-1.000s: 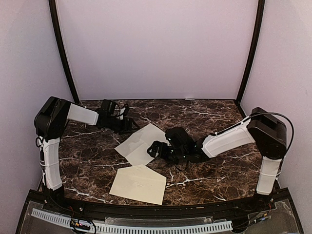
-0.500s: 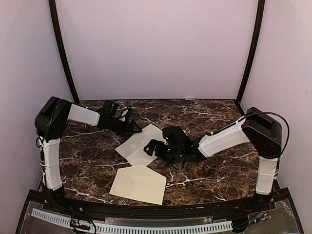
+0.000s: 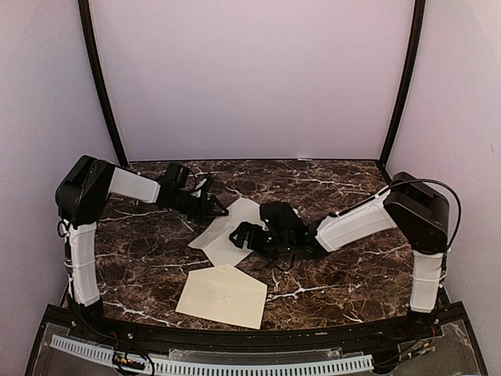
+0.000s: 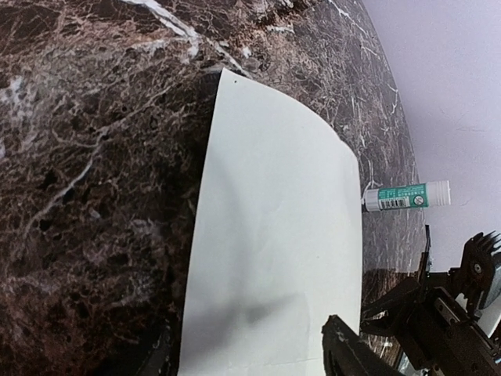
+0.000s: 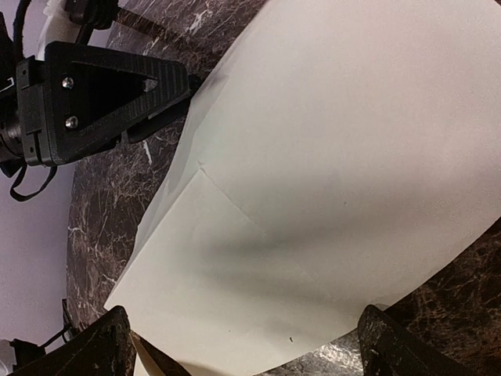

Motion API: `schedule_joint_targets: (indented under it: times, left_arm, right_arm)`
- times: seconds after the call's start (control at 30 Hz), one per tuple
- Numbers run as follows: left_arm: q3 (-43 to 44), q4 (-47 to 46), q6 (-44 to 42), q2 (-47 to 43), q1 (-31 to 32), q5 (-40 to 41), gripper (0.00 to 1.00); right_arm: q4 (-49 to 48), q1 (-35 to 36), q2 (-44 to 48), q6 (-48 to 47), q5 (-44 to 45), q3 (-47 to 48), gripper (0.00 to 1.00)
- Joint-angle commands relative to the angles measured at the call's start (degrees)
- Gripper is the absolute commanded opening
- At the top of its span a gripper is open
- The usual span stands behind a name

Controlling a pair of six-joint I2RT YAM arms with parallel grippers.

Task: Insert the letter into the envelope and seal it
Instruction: Pick up the letter from the center of the board.

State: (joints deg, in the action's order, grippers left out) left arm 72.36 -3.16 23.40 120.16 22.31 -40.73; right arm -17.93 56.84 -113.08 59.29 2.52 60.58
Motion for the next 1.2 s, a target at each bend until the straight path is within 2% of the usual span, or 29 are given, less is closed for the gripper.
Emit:
schedule_joint_targets:
  times: [0.0, 0.47, 0.77, 1.17]
  left_arm:
    - [-2.6, 3.4, 1.4, -2.3, 0.5, -1.4, 0.62]
    - [-7.3, -2.6, 5.5, -3.7, 0.5, -8.2, 0.59]
    - [-8.9, -1.4, 3.5, -6.9, 1.6, -8.4, 0.69]
    - [-11.7, -4.2, 6.4, -7.9, 2.3, -6.8, 0.69]
  right_arm:
    - [0.4, -0.6, -1.6, 0.3, 0.2, 0.7, 0.98]
    - [0.4, -0.6, -1.4, 0.3, 0.3, 0.3, 0.98]
    - [0.0, -0.7, -1.2, -0.3, 0.5, 0.8, 0.99]
    - [-1.9, -0.8, 1.5, -1.0, 0.9, -1.2, 0.99]
